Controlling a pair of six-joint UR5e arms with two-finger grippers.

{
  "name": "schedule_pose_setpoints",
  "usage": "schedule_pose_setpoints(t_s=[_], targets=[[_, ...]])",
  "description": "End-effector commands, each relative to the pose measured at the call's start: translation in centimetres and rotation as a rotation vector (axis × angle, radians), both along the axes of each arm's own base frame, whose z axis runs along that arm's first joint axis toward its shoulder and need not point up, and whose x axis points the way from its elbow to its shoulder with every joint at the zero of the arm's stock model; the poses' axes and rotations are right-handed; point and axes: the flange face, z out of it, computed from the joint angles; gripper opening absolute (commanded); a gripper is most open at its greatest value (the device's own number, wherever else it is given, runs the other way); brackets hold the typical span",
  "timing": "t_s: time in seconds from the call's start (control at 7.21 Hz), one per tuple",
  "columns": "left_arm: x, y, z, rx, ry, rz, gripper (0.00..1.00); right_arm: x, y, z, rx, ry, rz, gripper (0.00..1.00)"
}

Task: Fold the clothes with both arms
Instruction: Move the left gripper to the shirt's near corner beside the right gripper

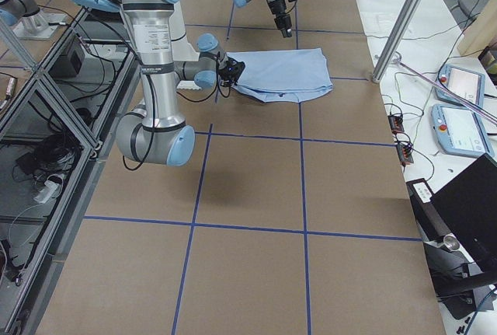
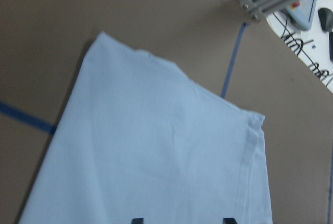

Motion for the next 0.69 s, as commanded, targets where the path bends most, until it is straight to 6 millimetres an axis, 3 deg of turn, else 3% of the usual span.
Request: schedule_pose_setpoints(t_s=[0.0, 0.28, 0.42, 0.55], targets=[[1.4, 8.0, 1.6, -0.136, 0.017, 0.097, 0.78, 0.0, 1.6, -0.3, -0.005, -0.013, -0.003, 0.0], [4.9, 16.3, 1.0, -0.325, -0.156, 0.178, 0.77, 0.0, 1.8, -0.2, -0.002, -0.011, -0.001, 0.0], [6.4, 19.5, 2.4, -0.315, -0.206, 0.166, 0.76, 0.0, 1.8, -0.1, -0.001, -0.009, 0.001, 0.0], [6.2, 19.8, 4.6, -0.333, -0.241, 0.146, 0.76, 0.0, 1.8, -0.2, 0.0, -0.011, 0.002, 0.0]])
